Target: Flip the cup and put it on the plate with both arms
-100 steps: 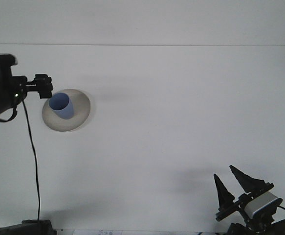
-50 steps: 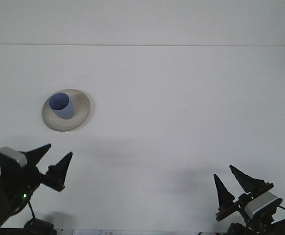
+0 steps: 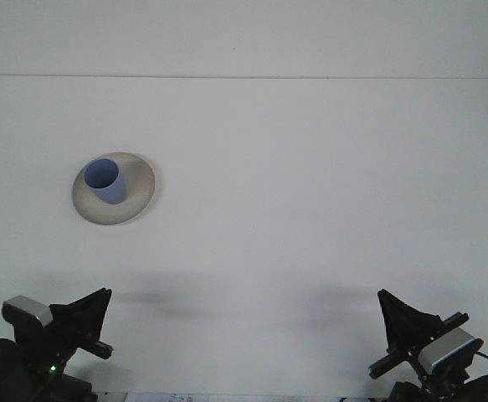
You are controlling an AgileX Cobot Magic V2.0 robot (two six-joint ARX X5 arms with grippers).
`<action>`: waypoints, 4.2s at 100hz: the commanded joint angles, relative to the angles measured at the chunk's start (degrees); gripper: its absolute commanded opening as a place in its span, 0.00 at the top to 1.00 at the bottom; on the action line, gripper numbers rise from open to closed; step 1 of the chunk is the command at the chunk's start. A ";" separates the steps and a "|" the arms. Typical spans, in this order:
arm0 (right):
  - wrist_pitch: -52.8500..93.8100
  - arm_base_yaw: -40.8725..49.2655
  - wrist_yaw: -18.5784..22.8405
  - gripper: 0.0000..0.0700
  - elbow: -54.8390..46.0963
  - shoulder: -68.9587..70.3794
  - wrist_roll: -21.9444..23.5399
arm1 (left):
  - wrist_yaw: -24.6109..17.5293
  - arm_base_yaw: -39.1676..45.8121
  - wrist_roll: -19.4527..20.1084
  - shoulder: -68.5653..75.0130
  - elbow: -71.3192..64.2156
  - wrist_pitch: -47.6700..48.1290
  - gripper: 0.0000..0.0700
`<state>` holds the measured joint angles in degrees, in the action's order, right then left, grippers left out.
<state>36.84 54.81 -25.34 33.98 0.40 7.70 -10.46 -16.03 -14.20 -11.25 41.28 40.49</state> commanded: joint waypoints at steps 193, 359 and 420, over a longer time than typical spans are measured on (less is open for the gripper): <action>-0.83 0.63 -0.15 0.99 0.42 0.02 0.00 | 16.15 12.85 19.08 11.08 -40.50 -40.79 0.98; -34.86 -54.38 30.32 0.99 -33.24 -0.15 -5.84 | 16.15 12.85 19.08 11.06 -40.48 -40.74 0.98; -34.25 -55.15 28.35 0.99 -33.24 -0.33 -5.62 | 16.13 12.85 19.08 11.06 -40.46 -40.72 0.98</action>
<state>3.46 -0.36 2.98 0.84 0.38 1.39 5.67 -3.16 5.17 -0.25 1.89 0.43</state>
